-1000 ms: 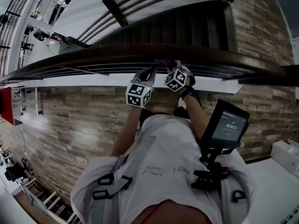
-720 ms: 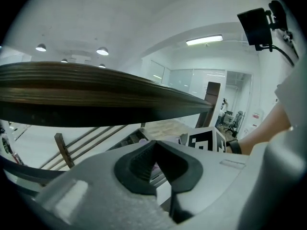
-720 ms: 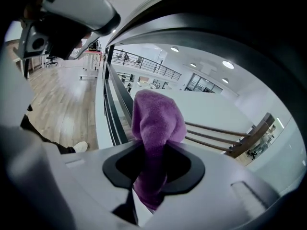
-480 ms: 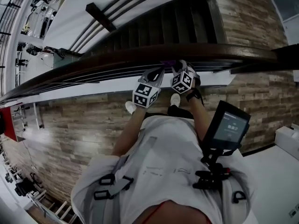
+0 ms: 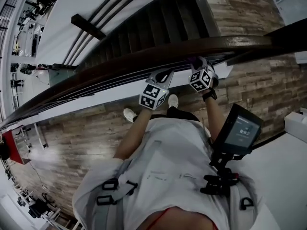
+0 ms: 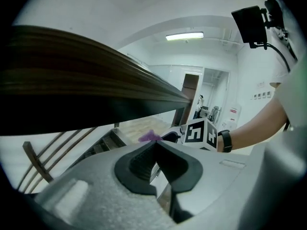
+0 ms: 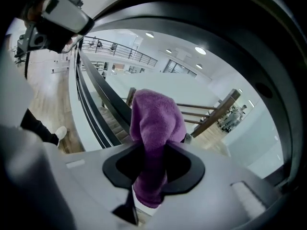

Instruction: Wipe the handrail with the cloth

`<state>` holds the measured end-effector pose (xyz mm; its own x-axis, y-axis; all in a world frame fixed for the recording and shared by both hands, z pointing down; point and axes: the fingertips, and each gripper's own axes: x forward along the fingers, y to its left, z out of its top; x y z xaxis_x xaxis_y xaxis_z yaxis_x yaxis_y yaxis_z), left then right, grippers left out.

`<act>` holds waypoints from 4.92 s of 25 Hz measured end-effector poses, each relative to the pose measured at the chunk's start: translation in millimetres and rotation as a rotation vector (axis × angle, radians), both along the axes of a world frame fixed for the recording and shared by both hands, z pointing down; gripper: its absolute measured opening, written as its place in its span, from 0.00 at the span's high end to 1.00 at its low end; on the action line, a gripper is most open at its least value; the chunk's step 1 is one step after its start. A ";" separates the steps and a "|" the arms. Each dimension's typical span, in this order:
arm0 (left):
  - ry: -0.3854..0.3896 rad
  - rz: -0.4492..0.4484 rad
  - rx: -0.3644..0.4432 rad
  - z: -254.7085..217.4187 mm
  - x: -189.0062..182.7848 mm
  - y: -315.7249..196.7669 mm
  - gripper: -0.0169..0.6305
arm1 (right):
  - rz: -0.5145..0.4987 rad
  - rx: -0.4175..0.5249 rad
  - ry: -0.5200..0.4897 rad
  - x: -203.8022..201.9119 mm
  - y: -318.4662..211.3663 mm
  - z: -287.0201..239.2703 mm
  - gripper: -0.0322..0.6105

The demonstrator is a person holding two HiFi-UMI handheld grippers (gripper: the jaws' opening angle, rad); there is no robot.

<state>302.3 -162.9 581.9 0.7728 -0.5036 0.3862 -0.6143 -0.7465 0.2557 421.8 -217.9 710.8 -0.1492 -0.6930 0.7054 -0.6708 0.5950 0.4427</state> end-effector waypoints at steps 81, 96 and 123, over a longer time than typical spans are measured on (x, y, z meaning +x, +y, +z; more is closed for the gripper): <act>0.046 -1.176 -0.229 116.7 -720.7 196.5 0.98 | -0.900 -0.079 0.161 -904.9 89.8 170.9 0.79; 0.073 -1.092 -0.254 128.9 -712.8 185.6 0.98 | -0.788 -0.138 0.173 -847.4 92.2 194.9 0.79; 0.015 -0.701 -0.275 127.8 -535.4 109.6 0.98 | -0.516 -0.211 0.105 -609.3 70.5 187.6 0.79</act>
<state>-233.1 -53.2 709.7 0.3126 -0.7664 0.5612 -0.9170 -0.0894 0.3888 -187.5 -147.4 898.4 -0.3528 -0.3915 0.8498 -0.2280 0.9168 0.3278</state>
